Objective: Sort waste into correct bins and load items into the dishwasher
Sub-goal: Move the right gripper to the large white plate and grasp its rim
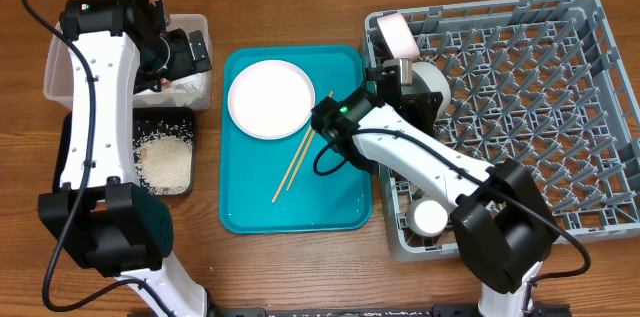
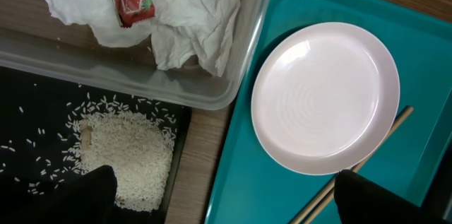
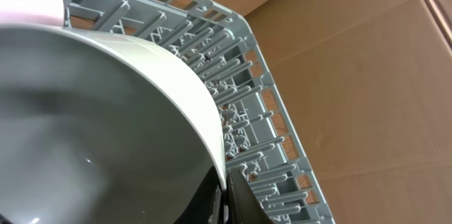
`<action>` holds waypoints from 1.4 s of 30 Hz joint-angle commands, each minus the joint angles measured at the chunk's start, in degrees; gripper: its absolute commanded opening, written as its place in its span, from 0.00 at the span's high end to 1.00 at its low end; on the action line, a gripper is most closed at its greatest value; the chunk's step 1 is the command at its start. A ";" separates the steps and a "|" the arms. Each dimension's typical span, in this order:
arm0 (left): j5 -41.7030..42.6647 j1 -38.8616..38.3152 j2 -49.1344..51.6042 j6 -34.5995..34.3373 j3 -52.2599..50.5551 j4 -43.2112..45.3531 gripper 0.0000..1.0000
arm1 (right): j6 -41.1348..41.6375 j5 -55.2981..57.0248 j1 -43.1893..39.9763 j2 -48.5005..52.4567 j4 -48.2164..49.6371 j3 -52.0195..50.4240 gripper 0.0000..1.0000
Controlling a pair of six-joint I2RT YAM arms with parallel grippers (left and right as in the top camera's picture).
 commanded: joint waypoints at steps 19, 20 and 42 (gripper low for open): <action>0.17 -0.02 0.07 -0.33 1.22 0.11 0.00 | -3.26 -6.45 -2.69 0.48 6.73 -0.66 0.95; 0.17 -0.02 0.07 -0.33 1.22 0.11 0.00 | -3.26 -7.08 -2.56 0.48 6.62 -0.66 0.93; 0.17 -0.02 0.07 -0.33 1.22 0.11 0.00 | -4.07 -42.71 0.63 -0.55 4.79 19.74 0.12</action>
